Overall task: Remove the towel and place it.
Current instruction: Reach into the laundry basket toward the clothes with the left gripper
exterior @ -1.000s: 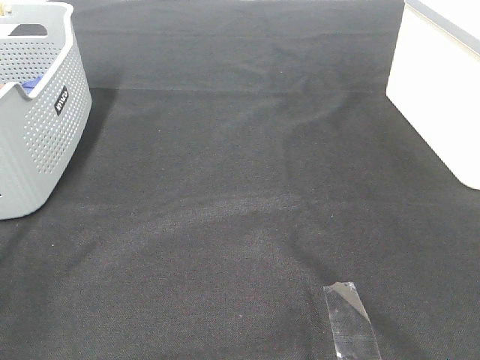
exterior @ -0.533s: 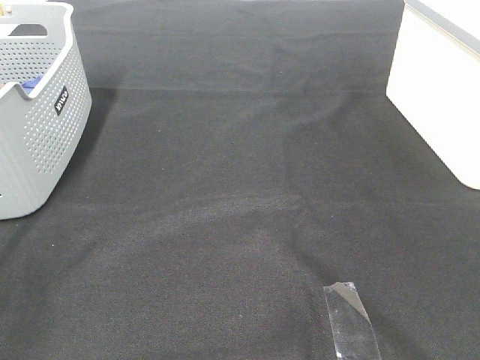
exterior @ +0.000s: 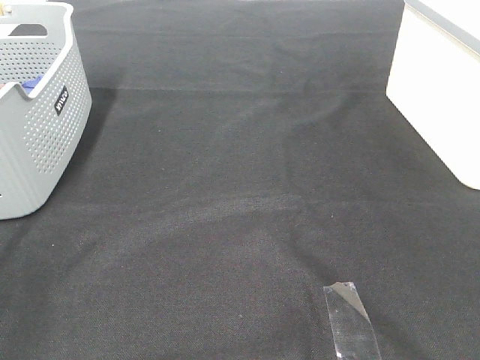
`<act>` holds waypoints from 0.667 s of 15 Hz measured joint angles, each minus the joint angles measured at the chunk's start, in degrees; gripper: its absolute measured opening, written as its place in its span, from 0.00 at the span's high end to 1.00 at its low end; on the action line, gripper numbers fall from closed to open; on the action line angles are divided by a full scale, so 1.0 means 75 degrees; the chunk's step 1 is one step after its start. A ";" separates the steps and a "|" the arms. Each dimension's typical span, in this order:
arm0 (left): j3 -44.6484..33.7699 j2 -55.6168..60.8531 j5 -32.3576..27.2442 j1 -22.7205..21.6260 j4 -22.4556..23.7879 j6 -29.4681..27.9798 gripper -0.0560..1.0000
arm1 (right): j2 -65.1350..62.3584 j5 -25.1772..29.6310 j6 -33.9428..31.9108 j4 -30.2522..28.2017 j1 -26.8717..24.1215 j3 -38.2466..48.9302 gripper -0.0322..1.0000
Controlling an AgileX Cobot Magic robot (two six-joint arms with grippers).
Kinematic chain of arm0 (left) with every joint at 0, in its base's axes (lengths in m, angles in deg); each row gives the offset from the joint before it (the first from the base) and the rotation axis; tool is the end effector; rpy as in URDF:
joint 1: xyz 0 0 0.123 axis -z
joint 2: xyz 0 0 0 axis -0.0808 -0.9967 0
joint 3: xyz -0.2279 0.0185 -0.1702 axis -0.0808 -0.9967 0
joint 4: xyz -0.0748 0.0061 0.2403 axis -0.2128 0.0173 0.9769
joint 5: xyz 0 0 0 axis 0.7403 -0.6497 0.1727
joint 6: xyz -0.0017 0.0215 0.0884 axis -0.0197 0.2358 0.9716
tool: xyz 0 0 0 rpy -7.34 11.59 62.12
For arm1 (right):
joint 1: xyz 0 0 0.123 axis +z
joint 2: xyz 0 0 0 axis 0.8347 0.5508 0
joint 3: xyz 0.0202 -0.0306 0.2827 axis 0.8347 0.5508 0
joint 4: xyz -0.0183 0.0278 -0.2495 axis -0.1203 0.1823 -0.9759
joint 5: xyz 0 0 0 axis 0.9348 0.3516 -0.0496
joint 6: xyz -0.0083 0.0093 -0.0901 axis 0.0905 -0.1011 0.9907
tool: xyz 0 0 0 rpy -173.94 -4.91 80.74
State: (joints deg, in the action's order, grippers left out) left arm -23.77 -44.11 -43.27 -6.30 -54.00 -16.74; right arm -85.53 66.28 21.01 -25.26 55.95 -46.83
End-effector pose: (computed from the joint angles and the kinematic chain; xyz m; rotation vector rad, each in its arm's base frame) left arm -0.0063 -0.0002 0.2806 -0.0607 2.0166 -0.0012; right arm 0.0042 -0.0168 0.2790 0.1684 2.0989 -0.1759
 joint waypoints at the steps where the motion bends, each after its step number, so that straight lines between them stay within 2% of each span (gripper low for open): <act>1: 0.0000 0.0000 0.0000 0.0000 0.0000 0.0000 0.01 | 0.0000 0.0000 0.0000 0.0000 0.0000 0.0000 0.04; 10: 0.0000 0.0000 0.0000 0.0000 -0.0046 0.0084 0.01 | 0.0000 0.0000 0.0000 0.0000 0.0000 0.0000 0.04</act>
State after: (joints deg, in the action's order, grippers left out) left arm -23.77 -44.11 -43.27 -6.30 -54.34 -16.11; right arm -85.53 66.28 21.01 -25.26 55.95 -46.83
